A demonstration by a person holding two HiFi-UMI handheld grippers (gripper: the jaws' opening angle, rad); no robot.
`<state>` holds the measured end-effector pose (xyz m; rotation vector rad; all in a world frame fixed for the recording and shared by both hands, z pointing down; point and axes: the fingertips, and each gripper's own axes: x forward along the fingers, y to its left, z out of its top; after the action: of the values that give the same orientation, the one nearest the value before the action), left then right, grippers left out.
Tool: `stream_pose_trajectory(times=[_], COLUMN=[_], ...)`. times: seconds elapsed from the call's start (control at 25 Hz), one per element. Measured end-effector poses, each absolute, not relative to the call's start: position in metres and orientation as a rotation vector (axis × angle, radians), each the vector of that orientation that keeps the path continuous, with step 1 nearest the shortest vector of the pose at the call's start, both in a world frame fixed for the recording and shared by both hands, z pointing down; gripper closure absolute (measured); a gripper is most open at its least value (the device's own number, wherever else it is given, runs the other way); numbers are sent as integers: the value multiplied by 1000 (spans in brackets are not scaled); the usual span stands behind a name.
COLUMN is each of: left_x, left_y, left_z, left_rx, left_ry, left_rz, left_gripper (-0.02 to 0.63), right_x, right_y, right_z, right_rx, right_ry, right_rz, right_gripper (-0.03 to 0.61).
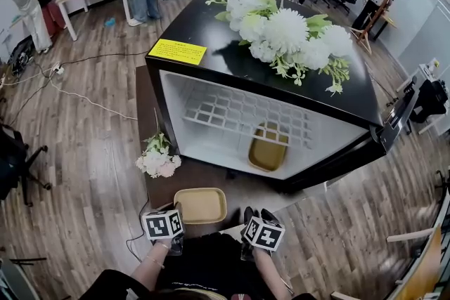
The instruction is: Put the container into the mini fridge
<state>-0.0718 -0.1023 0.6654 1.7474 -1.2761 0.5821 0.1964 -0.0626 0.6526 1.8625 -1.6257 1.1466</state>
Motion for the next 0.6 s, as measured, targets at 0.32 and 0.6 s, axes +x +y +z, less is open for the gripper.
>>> stream_pose_trajectory(times=[0.32, 0.6], left_x=[-63, -55], left_y=[-110, -131], left_z=[652, 621], left_rx=[1775, 1804], left_ry=[-1300, -1336], left_rz=[586, 546], left_gripper=[588, 588], right_x=[194, 188], right_y=[-62, -65], right_z=[656, 656], right_rx=[1816, 1773], right_ry=[-1646, -1708], right_rz=[1149, 1158], right_gripper=[365, 385])
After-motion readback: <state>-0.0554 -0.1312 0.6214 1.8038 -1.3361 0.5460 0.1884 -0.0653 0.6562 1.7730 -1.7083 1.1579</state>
